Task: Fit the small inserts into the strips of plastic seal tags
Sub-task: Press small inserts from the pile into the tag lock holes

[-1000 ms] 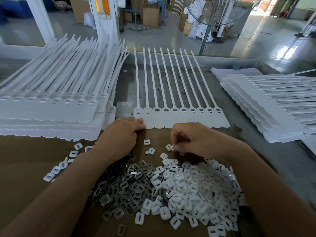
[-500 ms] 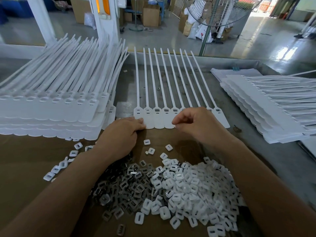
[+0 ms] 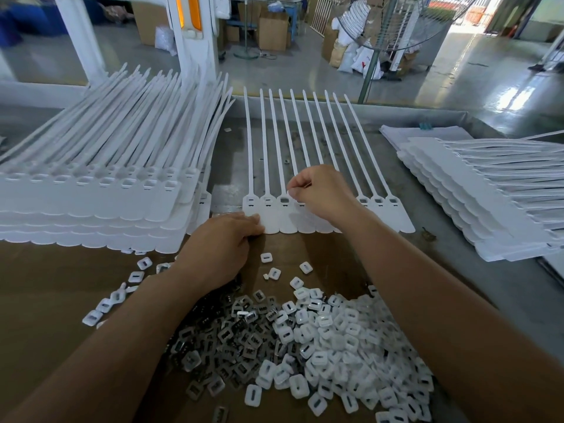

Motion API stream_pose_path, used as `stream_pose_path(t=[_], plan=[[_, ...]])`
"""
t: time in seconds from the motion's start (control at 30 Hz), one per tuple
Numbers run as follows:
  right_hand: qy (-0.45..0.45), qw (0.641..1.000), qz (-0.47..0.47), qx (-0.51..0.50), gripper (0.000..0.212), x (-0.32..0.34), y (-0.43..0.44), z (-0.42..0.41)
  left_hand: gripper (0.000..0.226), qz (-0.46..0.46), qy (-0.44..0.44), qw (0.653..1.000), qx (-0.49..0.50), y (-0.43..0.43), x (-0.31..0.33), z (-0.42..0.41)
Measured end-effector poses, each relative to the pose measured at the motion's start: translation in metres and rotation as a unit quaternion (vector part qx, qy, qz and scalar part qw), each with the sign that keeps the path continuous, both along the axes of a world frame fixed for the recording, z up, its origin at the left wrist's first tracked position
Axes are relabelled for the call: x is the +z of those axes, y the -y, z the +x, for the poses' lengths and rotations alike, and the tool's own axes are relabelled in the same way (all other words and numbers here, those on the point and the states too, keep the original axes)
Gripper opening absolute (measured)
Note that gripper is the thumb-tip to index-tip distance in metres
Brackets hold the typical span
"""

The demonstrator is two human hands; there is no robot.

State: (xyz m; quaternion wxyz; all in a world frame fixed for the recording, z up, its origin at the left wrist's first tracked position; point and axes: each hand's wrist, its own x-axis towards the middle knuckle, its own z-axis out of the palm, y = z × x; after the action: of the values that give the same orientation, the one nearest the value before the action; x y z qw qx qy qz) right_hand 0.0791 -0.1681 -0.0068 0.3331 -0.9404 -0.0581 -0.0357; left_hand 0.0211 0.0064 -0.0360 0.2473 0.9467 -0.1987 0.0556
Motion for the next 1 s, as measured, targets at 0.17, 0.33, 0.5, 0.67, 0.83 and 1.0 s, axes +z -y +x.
stream_pose_path(t=[0.17,0.33,0.5,0.67,0.83,1.0], plan=[[-0.024,1.0,0.001,-0.011,0.015,-0.011,-0.008,0.012,0.043,-0.004,0.004,1.0,-0.001,0.0,0.0,0.0],[-0.035,0.999,-0.04,-0.008,0.017,-0.016,-0.011,0.014,0.043,-0.001,0.003,1.0,-0.002,0.0,0.001,0.001],[-0.018,0.999,-0.035,-0.008,0.012,-0.016,-0.013,0.013,0.043,-0.005,0.004,1.0,-0.003,-0.001,0.0,0.0],[-0.012,1.0,-0.007,-0.019,0.024,-0.018,-0.013,0.014,0.043,-0.005,0.001,1.0,-0.002,-0.002,0.0,-0.001],[-0.022,0.998,0.013,-0.051,0.03,-0.021,-0.014,0.021,0.043,-0.004,0.002,1.0,0.0,-0.001,0.0,-0.001],[-0.041,0.997,0.014,-0.063,0.03,-0.018,-0.012,0.025,0.043,-0.006,0.003,1.0,-0.002,-0.002,0.0,-0.001]])
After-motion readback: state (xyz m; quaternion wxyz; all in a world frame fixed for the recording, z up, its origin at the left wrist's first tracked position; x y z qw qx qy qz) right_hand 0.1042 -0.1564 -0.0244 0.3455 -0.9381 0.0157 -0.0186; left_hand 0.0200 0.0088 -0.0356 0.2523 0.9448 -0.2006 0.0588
